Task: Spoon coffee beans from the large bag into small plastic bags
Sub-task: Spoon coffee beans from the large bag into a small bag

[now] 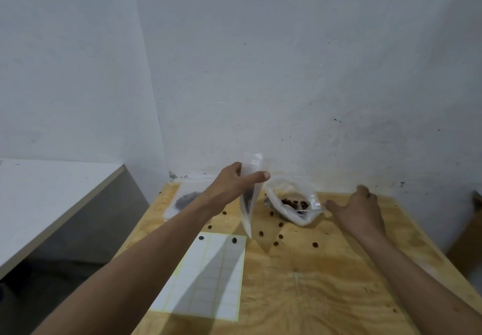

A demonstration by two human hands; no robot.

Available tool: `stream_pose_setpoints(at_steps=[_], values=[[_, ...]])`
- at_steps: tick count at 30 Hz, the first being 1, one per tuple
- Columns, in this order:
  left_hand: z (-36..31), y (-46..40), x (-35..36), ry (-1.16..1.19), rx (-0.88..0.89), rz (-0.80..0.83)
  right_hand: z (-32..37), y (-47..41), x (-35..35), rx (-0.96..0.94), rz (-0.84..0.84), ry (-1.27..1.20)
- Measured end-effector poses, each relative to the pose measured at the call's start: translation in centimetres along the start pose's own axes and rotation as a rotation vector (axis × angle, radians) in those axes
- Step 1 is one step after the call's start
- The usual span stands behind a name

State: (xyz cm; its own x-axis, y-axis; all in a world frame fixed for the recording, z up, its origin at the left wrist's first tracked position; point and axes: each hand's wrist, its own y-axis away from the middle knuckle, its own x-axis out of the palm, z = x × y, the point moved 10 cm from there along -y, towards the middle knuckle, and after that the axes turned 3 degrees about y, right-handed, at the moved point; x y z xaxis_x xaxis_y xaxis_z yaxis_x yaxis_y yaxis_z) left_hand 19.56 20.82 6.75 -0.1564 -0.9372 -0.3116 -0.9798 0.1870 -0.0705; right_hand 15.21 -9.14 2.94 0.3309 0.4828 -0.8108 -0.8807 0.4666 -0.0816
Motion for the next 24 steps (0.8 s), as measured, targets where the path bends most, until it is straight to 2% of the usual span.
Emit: stream_pose_setpoints(at_steps=[3,5,8,11,13,16,19,24], values=[[-0.9,0.2,0.6,0.145,0.023,0.042,3.9,1.5,-1.0,-0.251,-0.051,-0.085],[-1.4,0.1,1.7,0.320,0.018,0.124,6.5,2.5,0.3,-0.343,0.130,-0.277],[-2.9,0.4,3.5,0.510,0.015,0.231,9.9,4.8,3.0,-0.334,0.494,-0.551],[-2.9,1.1,4.5,0.559,-0.032,0.319,11.7,5.9,4.5,-0.312,0.674,-0.725],[-2.7,1.6,3.6,0.494,-0.064,0.247,12.3,6.3,4.9,-0.296,0.732,-0.825],[-2.4,1.1,1.0,0.441,0.027,0.056,12.2,5.8,4.2,-0.293,0.652,-0.891],[-1.2,0.3,-1.5,0.437,0.101,-0.124,11.2,4.6,3.5,-0.281,0.509,-0.815],[-0.1,0.4,-2.1,0.421,0.091,-0.205,10.1,3.5,3.3,-0.294,0.398,-0.605]])
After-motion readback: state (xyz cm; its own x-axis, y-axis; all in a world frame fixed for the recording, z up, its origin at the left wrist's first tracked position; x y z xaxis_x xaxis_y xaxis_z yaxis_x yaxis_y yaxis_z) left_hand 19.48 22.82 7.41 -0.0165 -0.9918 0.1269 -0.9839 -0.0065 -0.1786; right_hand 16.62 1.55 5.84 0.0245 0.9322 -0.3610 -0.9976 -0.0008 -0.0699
